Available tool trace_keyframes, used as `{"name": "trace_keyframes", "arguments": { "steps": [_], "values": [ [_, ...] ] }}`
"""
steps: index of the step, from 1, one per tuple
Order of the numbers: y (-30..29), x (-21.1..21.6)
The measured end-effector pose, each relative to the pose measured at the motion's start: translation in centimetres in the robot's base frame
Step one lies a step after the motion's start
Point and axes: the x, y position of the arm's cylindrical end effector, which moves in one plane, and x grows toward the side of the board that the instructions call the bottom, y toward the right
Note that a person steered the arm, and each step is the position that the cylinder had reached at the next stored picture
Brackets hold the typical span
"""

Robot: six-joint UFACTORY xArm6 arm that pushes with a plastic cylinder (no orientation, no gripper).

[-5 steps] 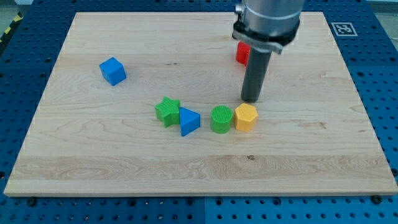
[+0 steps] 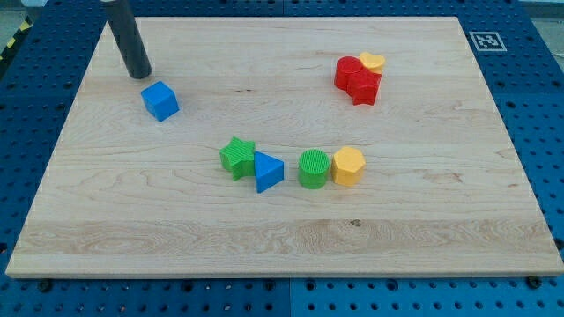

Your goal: Slide the blue cube to the top left of the green star

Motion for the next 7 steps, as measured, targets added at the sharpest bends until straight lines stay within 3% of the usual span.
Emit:
{"name": "trace_keyframes", "arguments": {
  "steps": [2, 7],
  "values": [
    [3.6, 2.1],
    [0.6, 3.5]
  ]
}}
